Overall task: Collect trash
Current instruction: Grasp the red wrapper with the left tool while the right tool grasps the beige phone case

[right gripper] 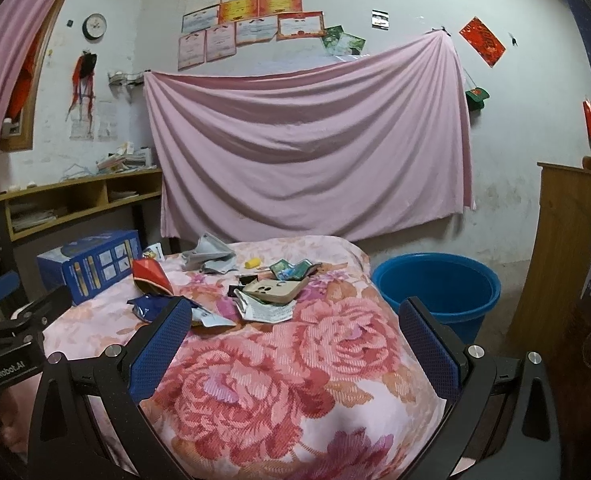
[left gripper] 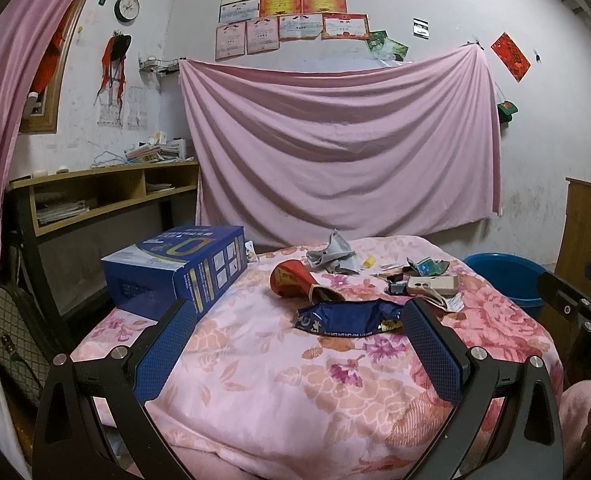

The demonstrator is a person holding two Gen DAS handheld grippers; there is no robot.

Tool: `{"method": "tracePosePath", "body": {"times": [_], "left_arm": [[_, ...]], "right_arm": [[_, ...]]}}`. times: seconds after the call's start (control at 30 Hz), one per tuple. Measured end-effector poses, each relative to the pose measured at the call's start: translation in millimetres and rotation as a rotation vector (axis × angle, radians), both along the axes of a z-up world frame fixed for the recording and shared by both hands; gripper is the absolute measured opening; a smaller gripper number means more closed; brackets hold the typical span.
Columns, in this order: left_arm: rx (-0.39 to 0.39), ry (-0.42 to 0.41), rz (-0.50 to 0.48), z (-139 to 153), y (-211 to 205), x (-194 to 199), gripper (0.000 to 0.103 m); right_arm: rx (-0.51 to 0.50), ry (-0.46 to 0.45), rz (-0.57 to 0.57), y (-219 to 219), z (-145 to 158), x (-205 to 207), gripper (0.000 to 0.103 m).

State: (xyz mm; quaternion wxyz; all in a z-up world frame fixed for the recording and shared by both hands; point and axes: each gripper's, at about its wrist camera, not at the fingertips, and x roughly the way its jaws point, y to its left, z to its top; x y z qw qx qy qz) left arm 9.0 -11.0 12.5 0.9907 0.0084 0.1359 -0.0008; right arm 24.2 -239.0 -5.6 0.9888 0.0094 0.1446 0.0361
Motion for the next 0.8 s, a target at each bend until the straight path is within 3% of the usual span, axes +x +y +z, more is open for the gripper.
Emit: {"method": "tracePosePath", "body": {"times": [0.3, 0.5, 0.6, 0.8], "left_arm": [[-0.004, -0.028, 0.007, 11, 2, 15, 0.101], [-0.016, -0.052, 0.012, 19, 4, 27, 0.101], [-0.037, -0.036, 0.004, 18, 7, 35, 0.101], [-0.085, 0.041, -0.026, 14, 9, 56, 0.101]], "right_arm": [[-0.031, -0.024, -0.005, -4, 15, 15, 0.103], [-0.048, -0.109, -0.006, -7, 31, 26, 0.103], [-0.062, -0.166, -0.004, -11, 38, 34, 0.103], [-0.091, -0.167, 0.038, -17, 45, 60, 0.103]]}}
